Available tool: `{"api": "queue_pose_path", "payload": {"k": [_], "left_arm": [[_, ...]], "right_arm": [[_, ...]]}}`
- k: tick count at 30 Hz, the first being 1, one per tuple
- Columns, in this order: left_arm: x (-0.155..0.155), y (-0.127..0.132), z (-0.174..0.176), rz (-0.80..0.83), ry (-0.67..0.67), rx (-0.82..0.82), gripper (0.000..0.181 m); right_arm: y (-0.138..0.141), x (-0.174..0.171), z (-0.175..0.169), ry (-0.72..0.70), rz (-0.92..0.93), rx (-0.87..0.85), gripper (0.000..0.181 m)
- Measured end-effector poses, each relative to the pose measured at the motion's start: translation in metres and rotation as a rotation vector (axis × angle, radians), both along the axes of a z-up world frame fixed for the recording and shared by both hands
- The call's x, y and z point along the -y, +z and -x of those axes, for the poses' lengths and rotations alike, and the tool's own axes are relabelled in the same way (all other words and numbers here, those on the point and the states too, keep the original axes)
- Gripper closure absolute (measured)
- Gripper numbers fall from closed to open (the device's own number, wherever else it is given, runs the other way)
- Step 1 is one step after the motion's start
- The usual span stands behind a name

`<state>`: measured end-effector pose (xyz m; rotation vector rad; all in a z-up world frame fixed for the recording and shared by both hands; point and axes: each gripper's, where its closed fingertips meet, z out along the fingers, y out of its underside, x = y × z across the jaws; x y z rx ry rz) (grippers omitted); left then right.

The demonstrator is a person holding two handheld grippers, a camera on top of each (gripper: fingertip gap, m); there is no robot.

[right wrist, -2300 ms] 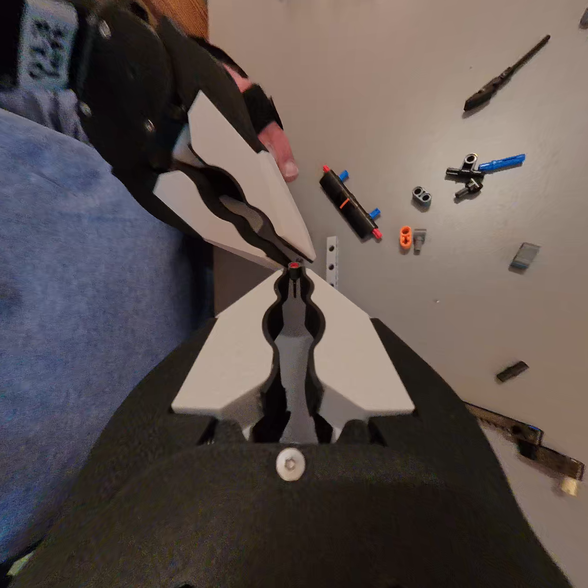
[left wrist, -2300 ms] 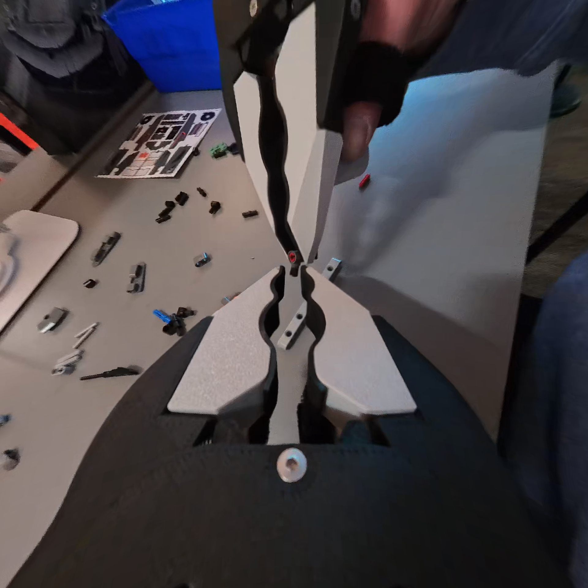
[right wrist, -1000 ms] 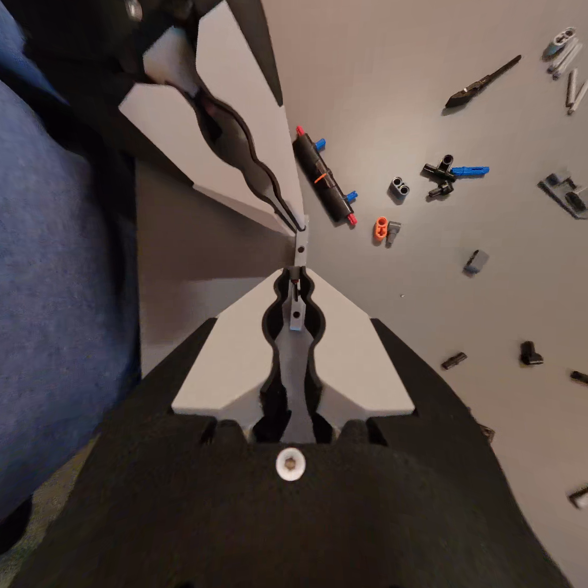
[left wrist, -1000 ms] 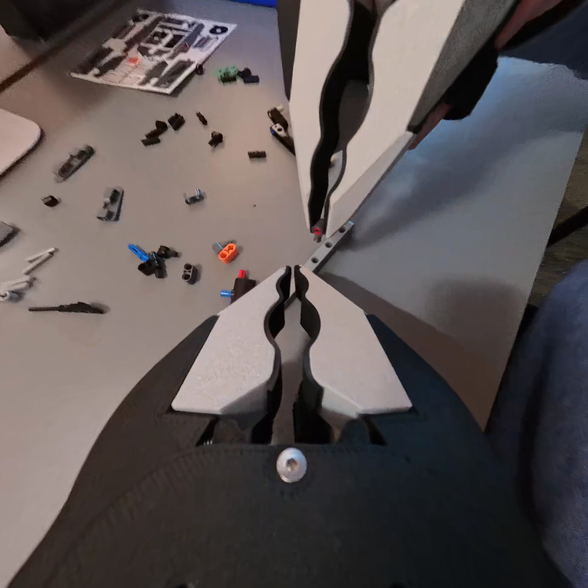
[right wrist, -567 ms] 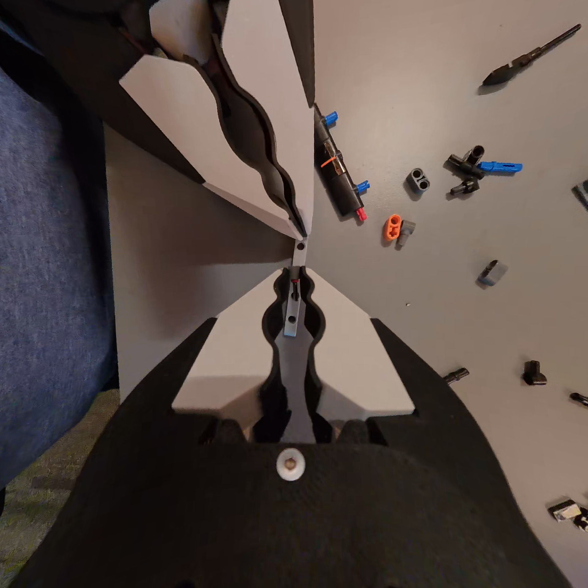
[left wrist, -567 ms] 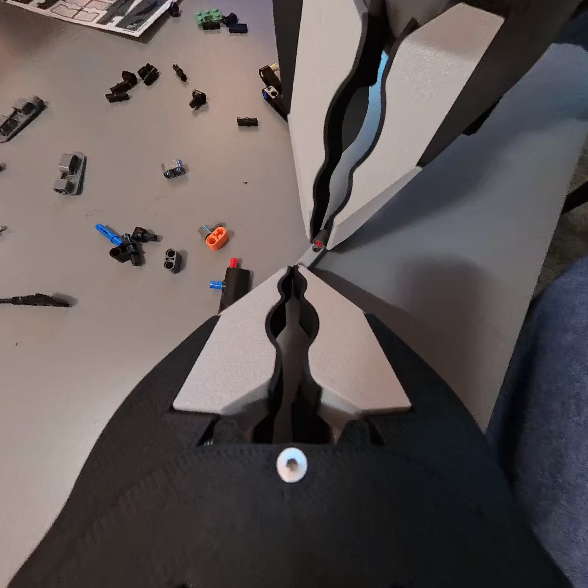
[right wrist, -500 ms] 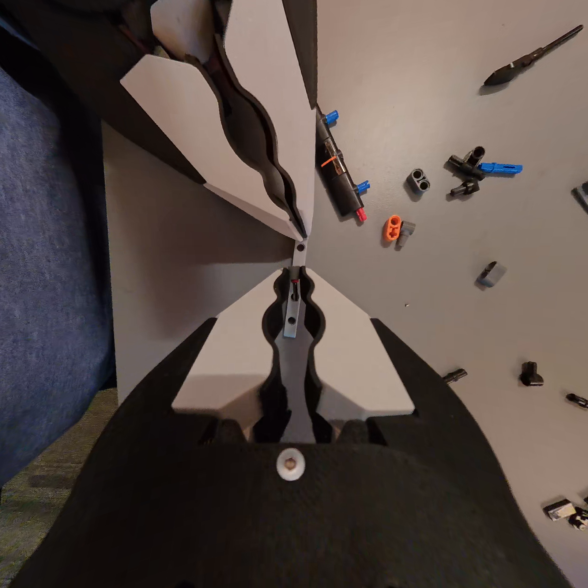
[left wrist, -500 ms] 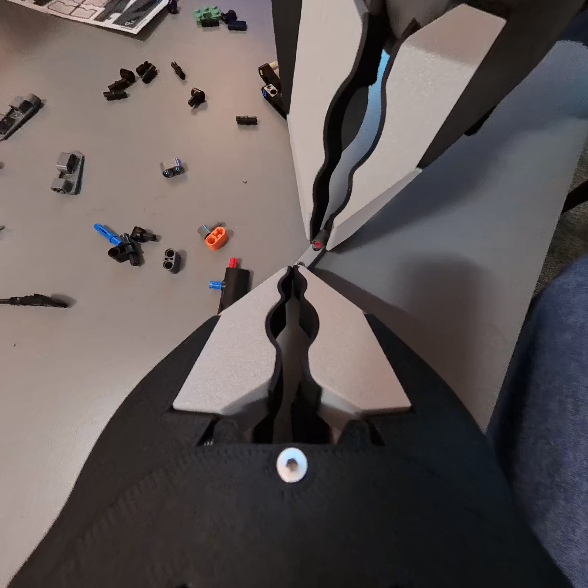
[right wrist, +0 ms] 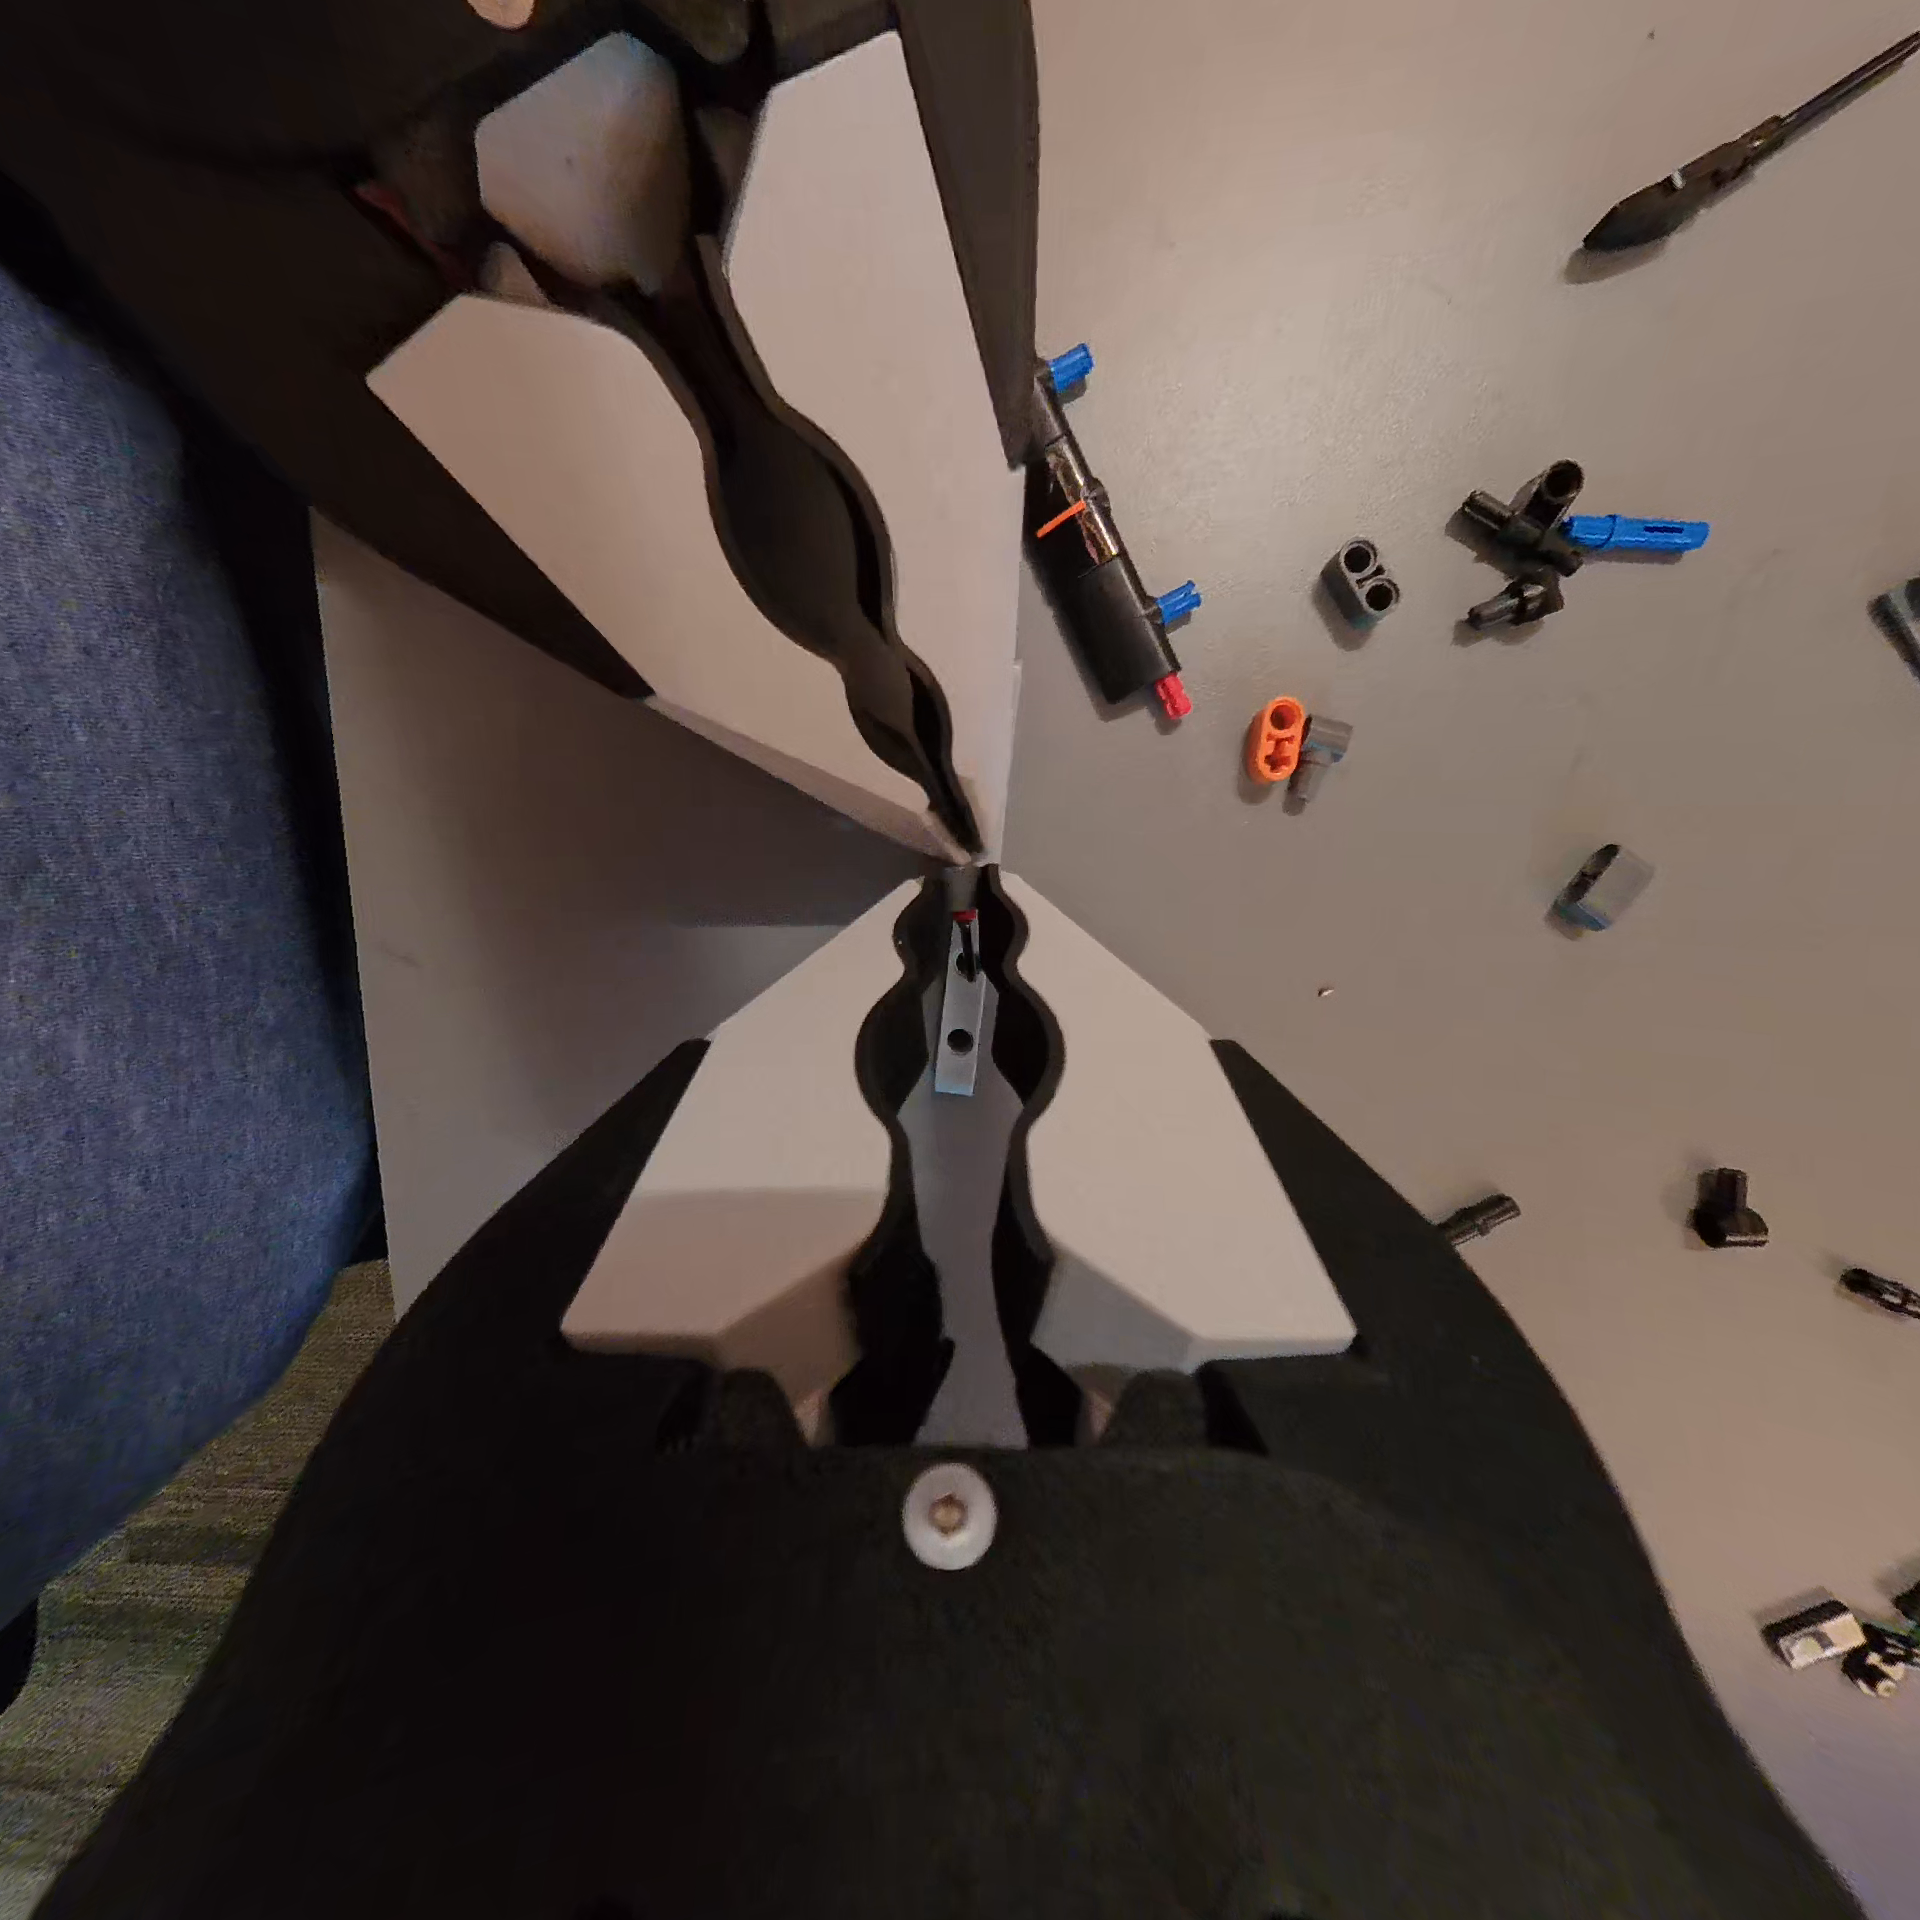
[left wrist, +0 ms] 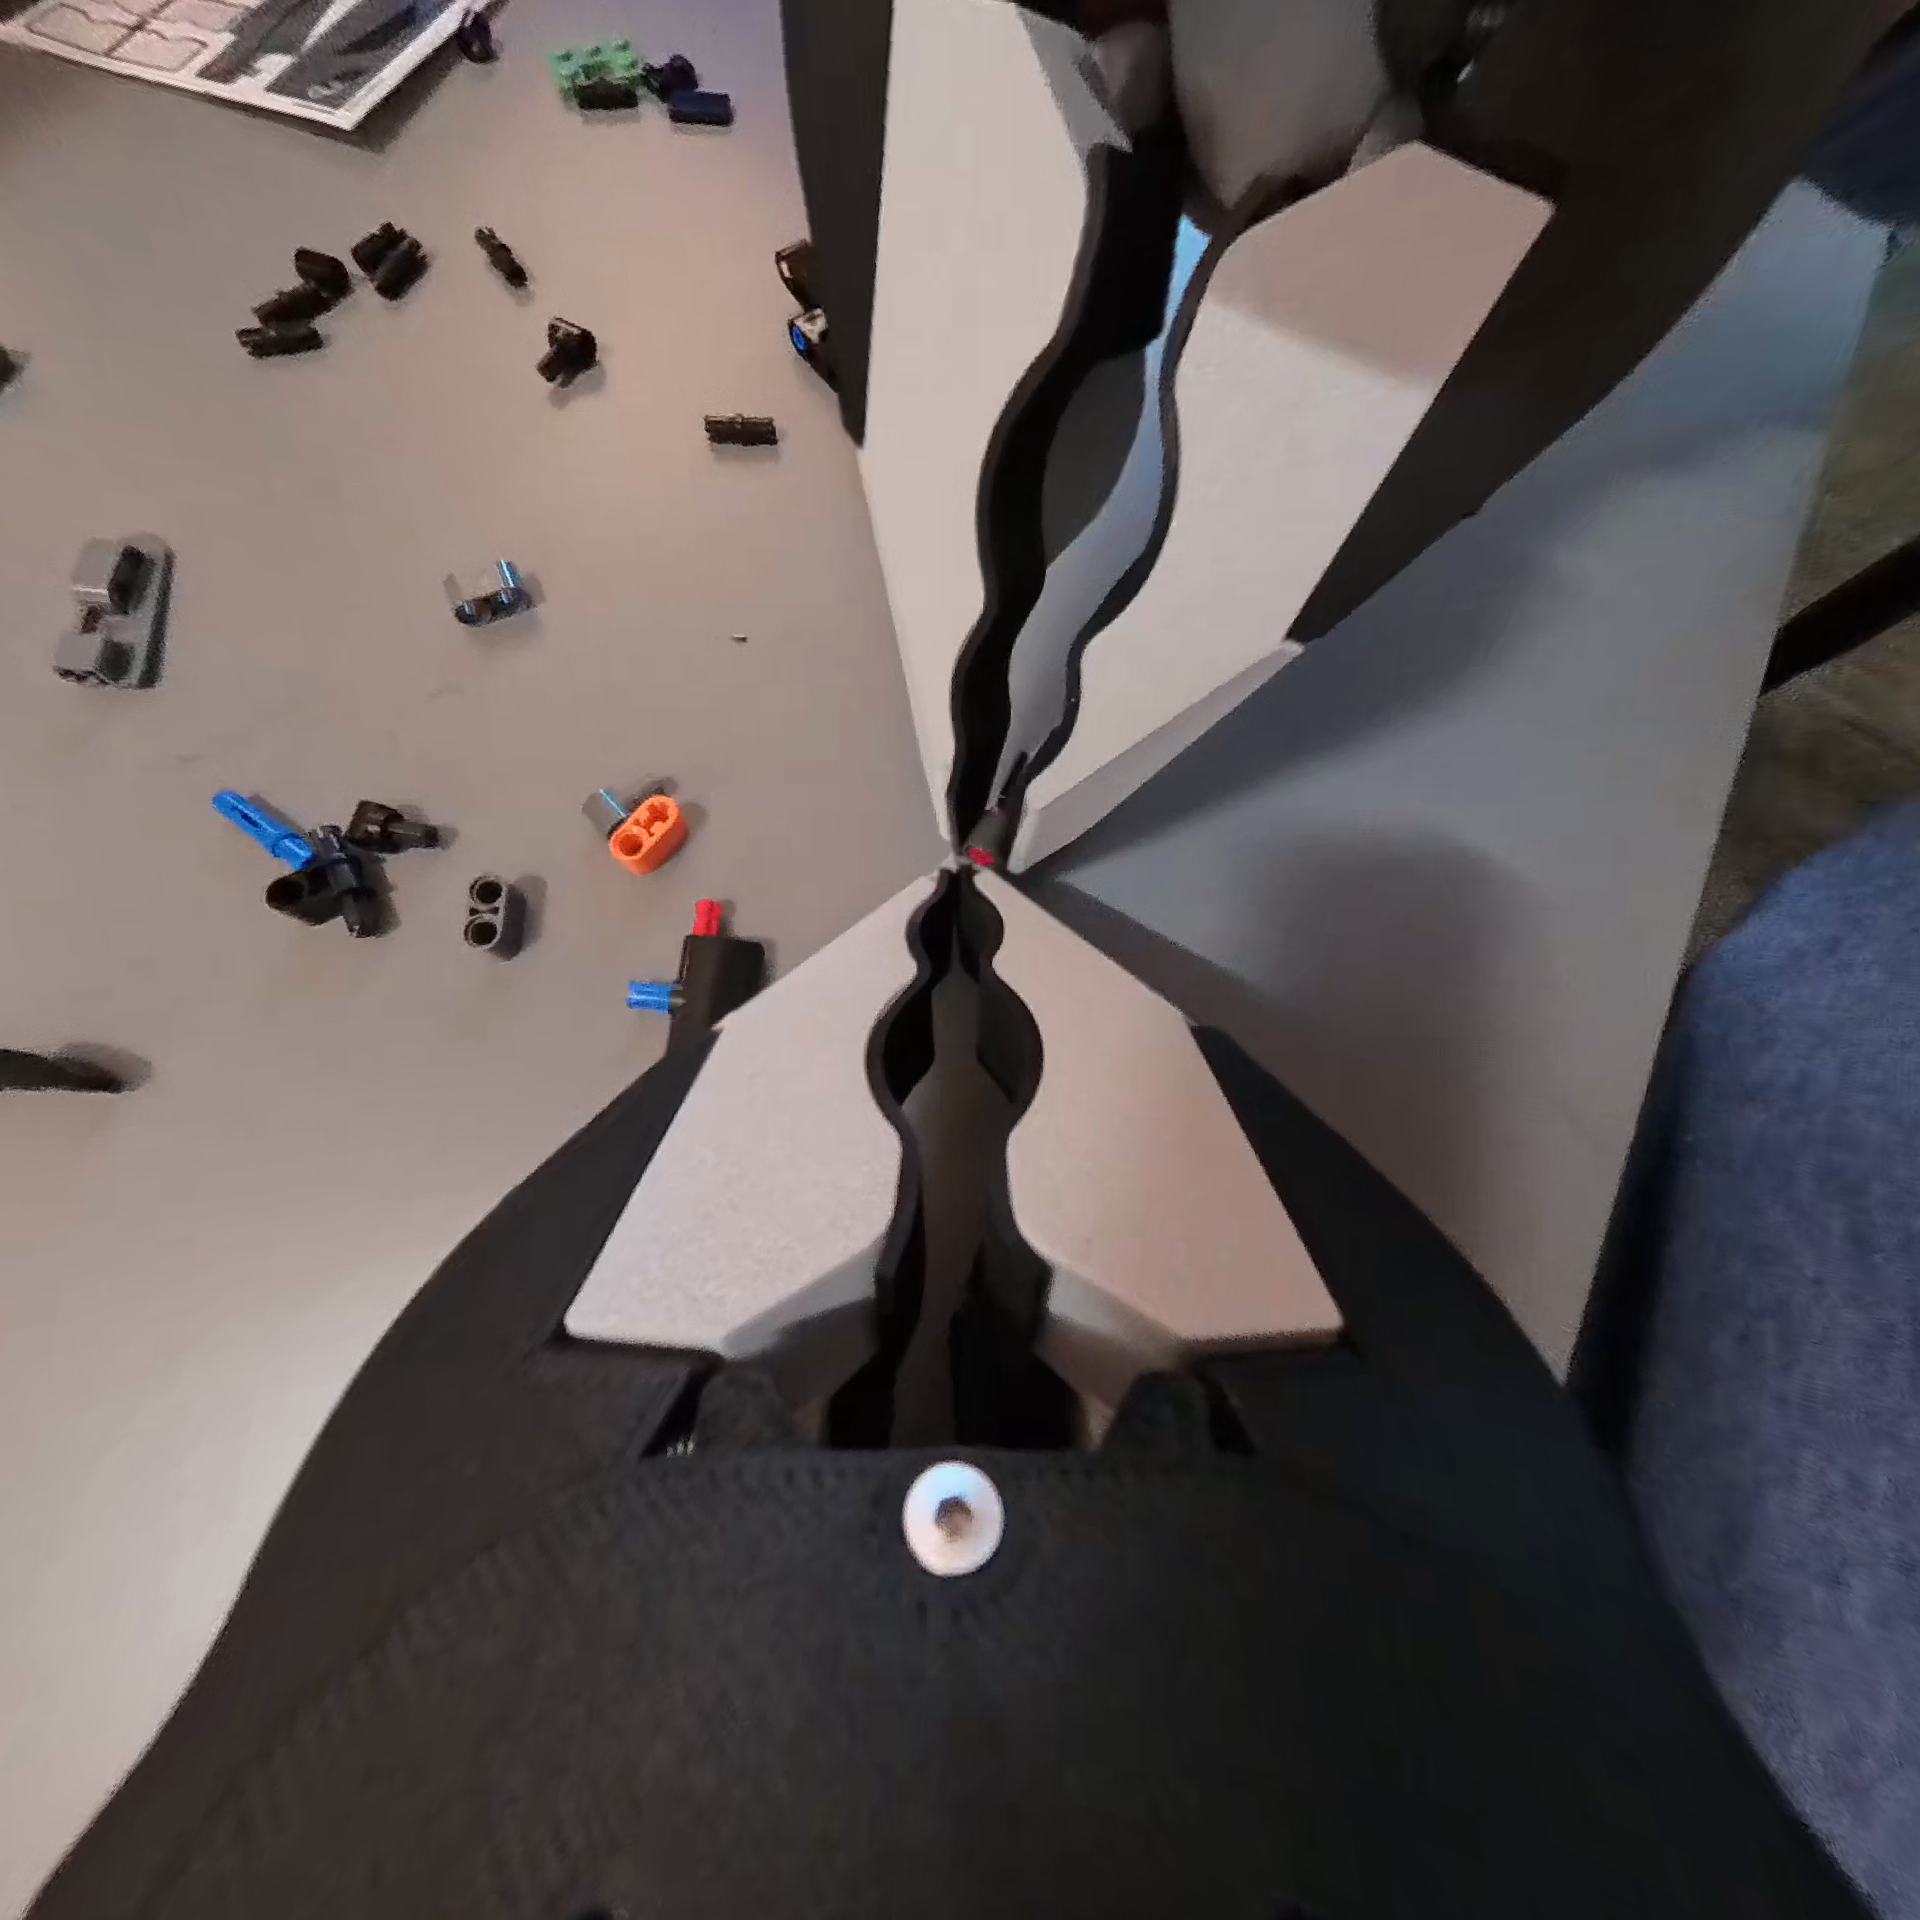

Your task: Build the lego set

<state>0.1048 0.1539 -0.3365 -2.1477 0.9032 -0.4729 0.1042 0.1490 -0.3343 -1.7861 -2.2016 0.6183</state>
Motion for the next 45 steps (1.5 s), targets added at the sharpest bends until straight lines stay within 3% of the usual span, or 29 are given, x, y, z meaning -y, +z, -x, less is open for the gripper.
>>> {"api": "queue_pose_path", "payload": {"k": [1, 19, 45], "left_arm": [[-0.0011, 0.0005, 0.0002, 0.005, 0.004, 0.010, 0.181], [-0.0060, -0.0009, 0.0018, 0.075, 0.038, 0.070, 0.181], [-0.0039, -0.0004, 0.0052, 0.136, 0.086, 0.140, 0.181]], "right_arm": [[0.0000, -0.0001, 0.0000, -0.006, 0.016, 0.000, 0.178], [0.0003, -0.0032, 0.0011, -0.071, 0.142, 0.015, 0.178], [-0.0005, -0.0037, 0.0042, -0.058, 0.134, 0.076, 0.178]]}}
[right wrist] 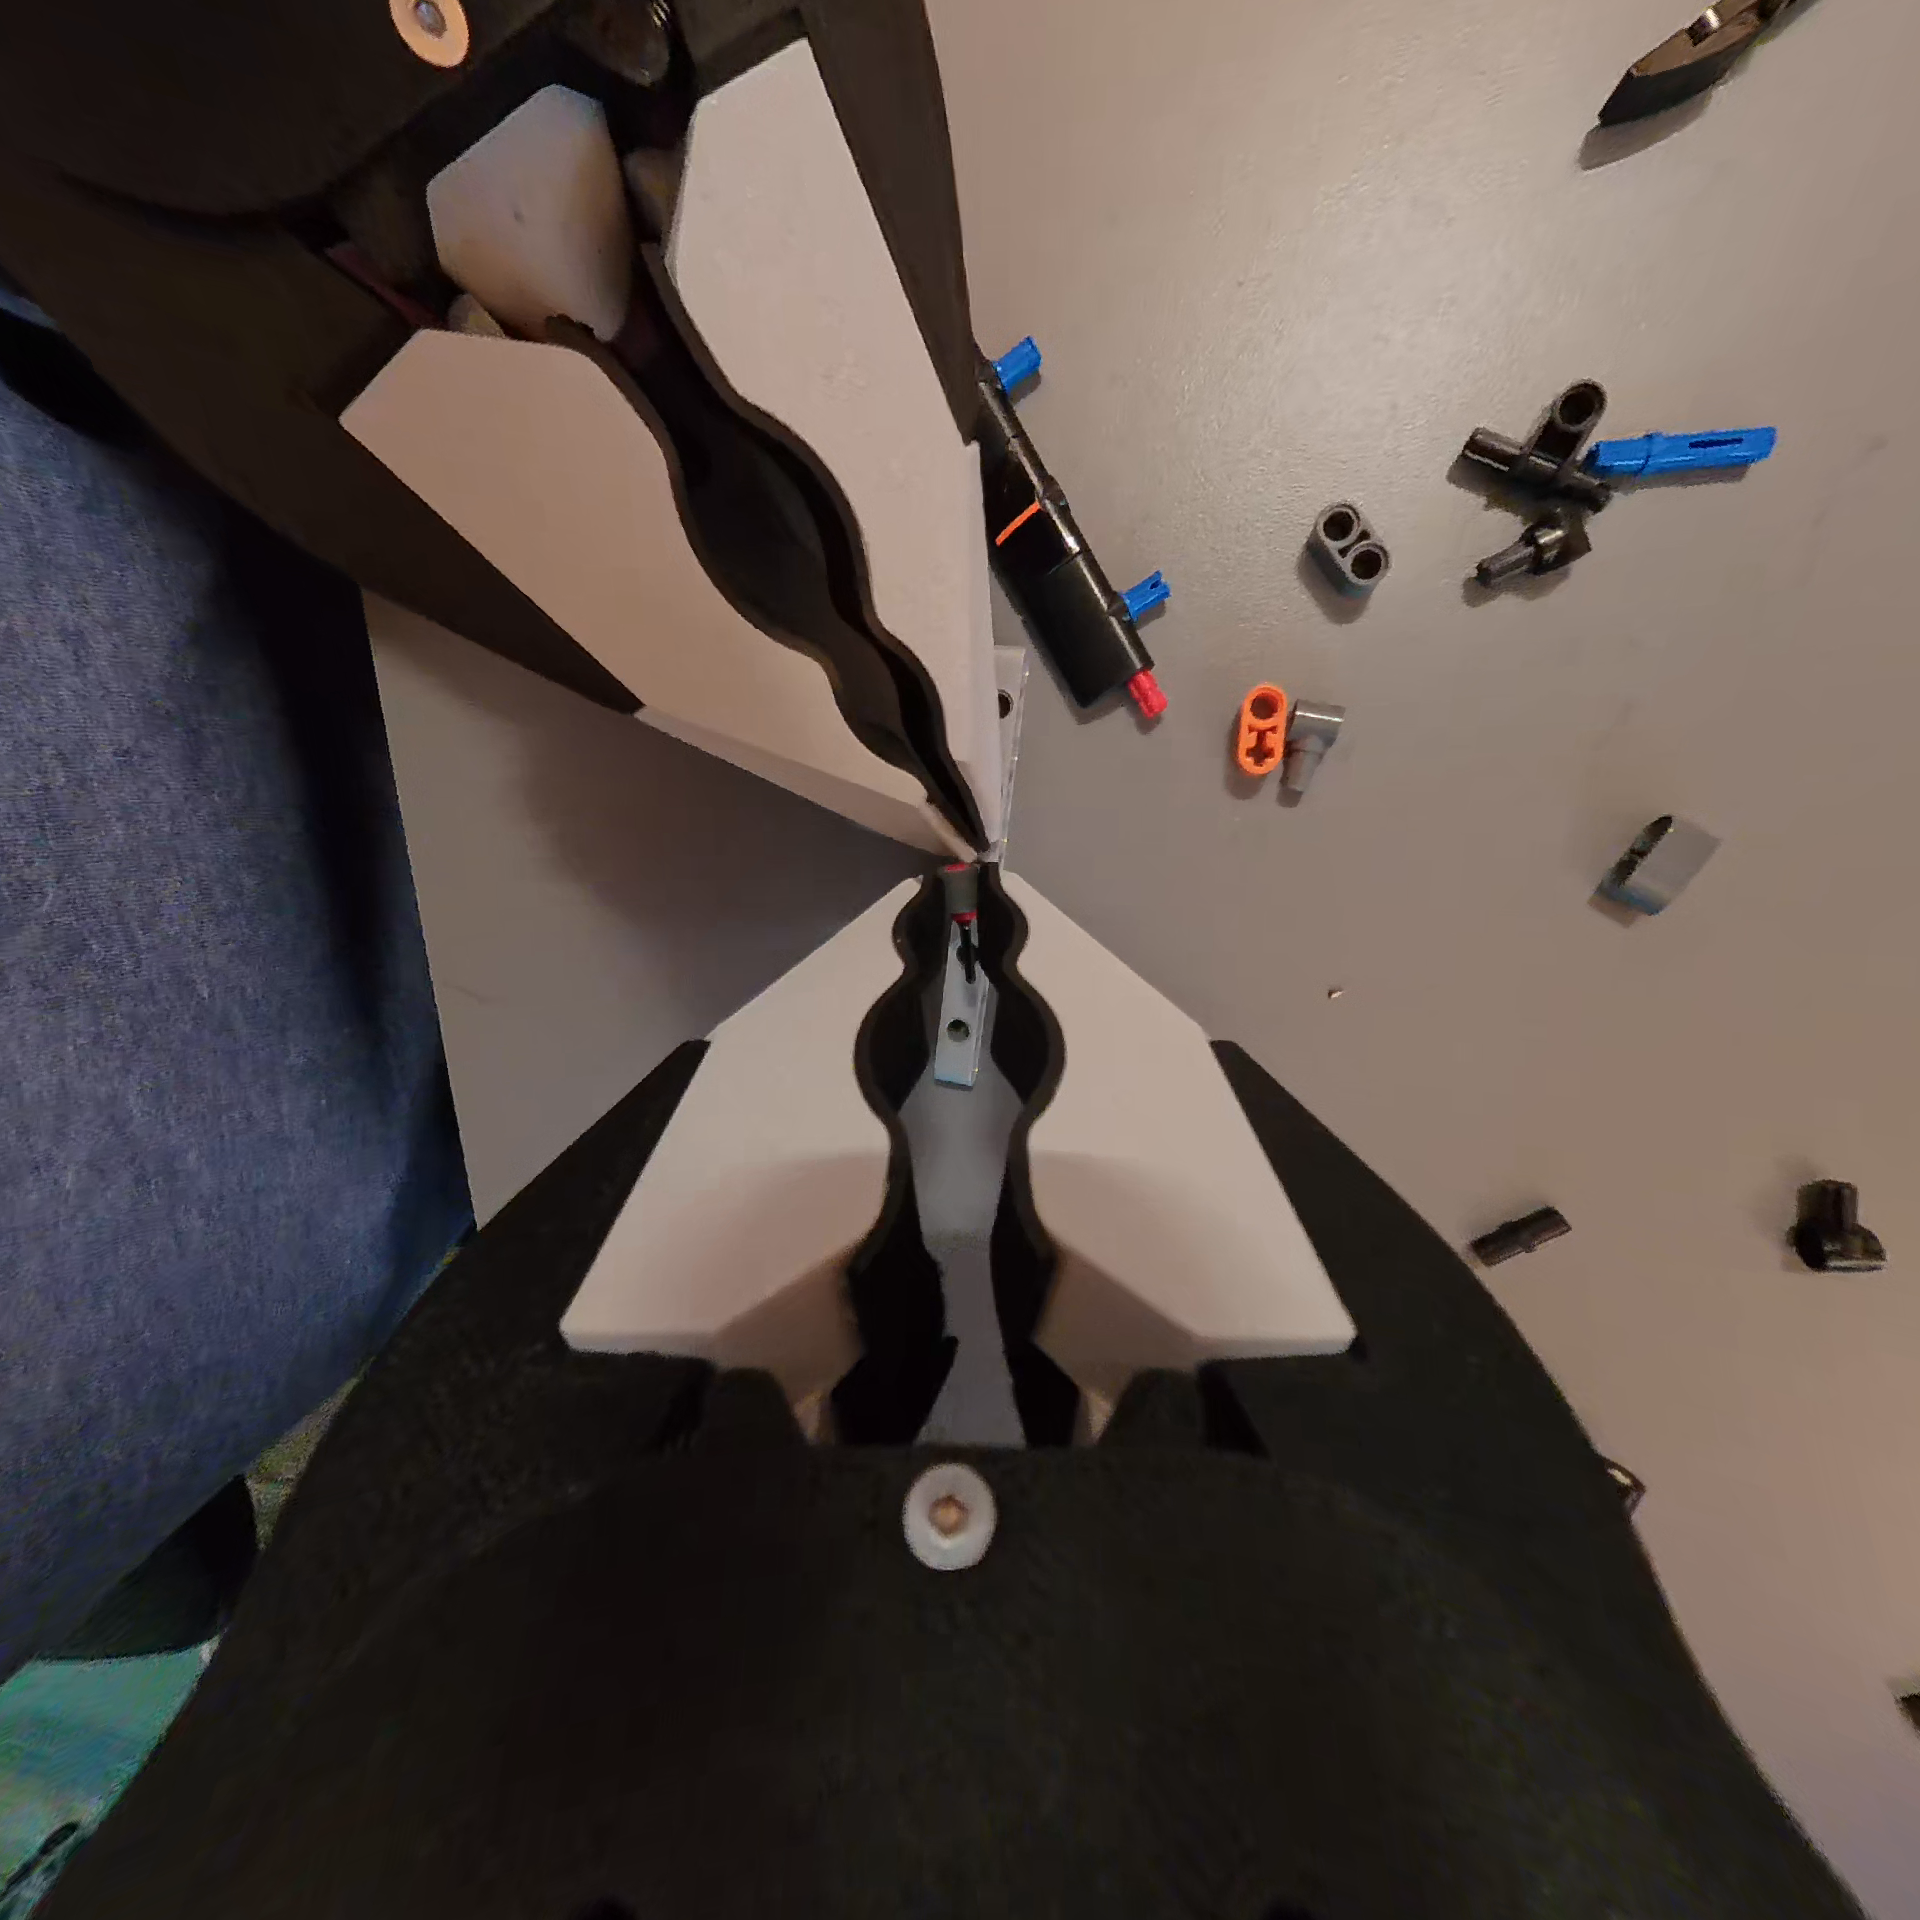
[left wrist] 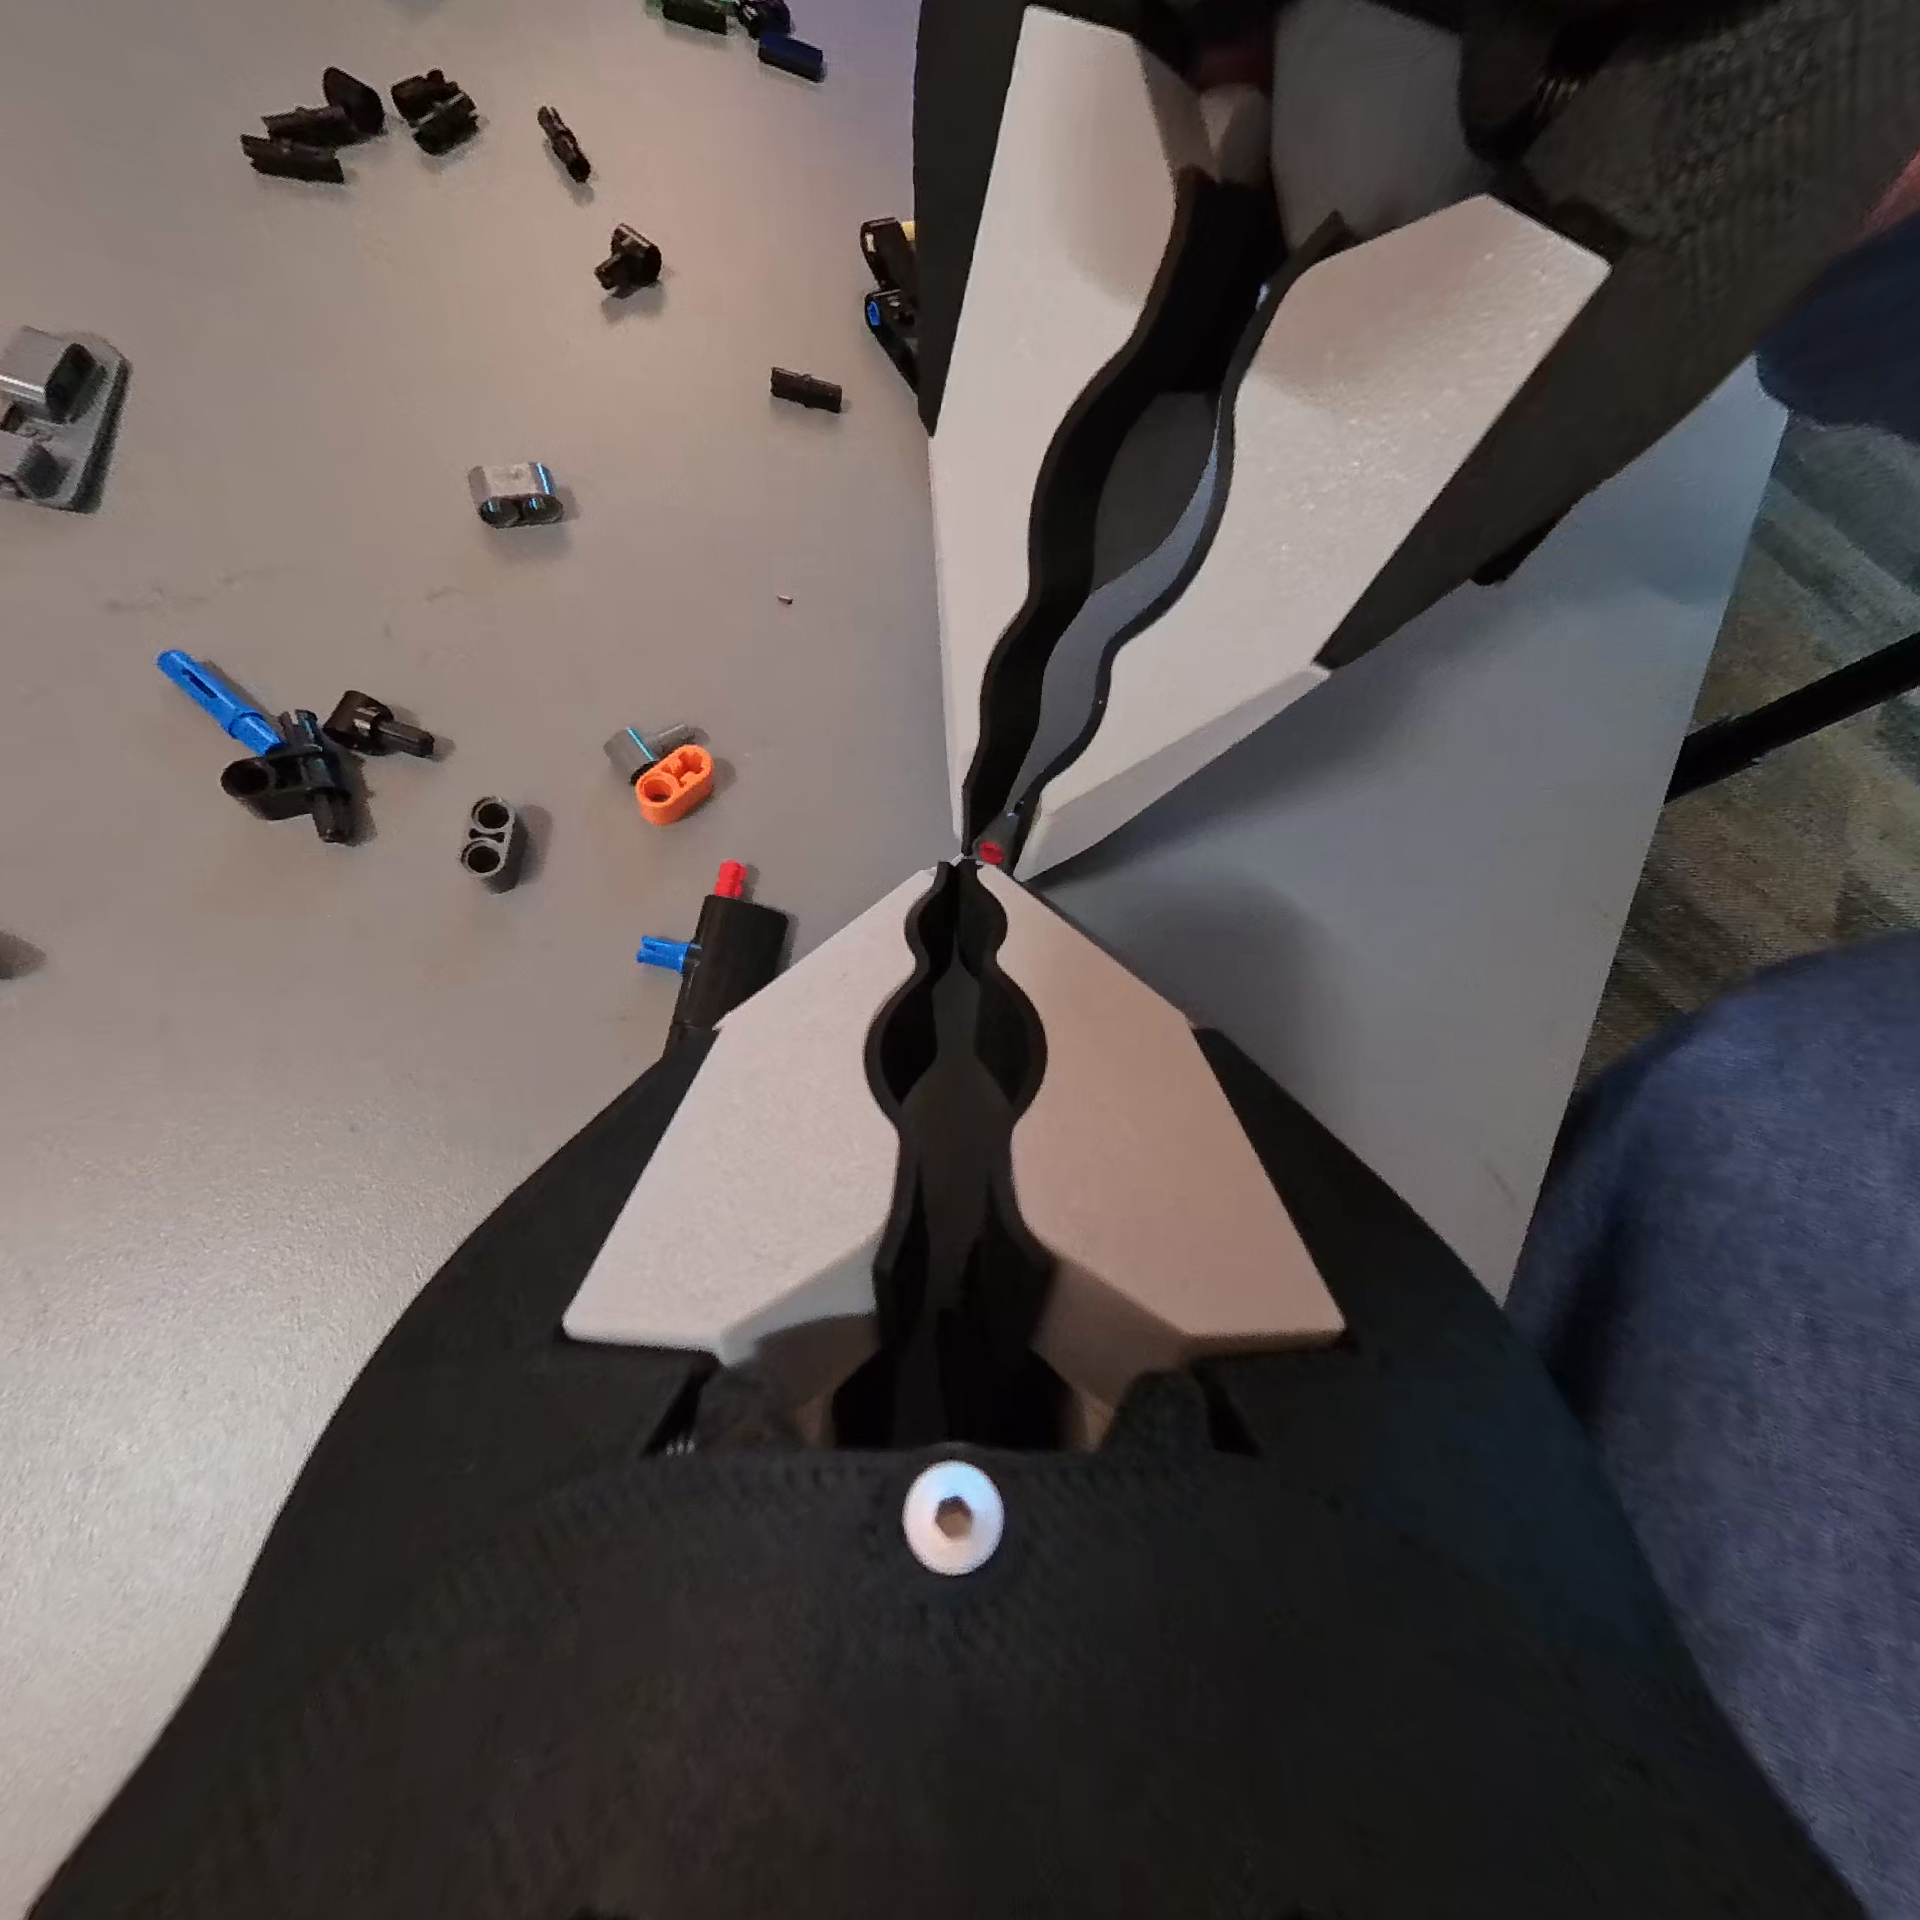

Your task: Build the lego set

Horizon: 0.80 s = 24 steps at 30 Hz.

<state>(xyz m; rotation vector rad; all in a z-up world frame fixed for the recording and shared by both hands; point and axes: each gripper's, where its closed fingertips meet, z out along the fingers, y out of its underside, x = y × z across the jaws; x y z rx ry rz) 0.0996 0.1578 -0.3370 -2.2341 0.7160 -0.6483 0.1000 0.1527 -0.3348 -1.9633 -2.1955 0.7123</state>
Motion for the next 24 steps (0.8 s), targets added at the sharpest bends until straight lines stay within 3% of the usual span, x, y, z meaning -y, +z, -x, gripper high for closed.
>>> {"api": "queue_pose_path", "payload": {"k": [12, 24], "left_arm": [[-0.002, 0.004, 0.003, 0.015, 0.020, 0.055, 0.181], [-0.001, -0.002, 0.011, 0.005, 0.017, -0.011, 0.181]], "right_arm": [[-0.001, 0.000, 0.003, 0.058, -0.106, 0.065, 0.178], [-0.001, 0.000, 0.005, 0.084, -0.047, 0.125, 0.178]]}}
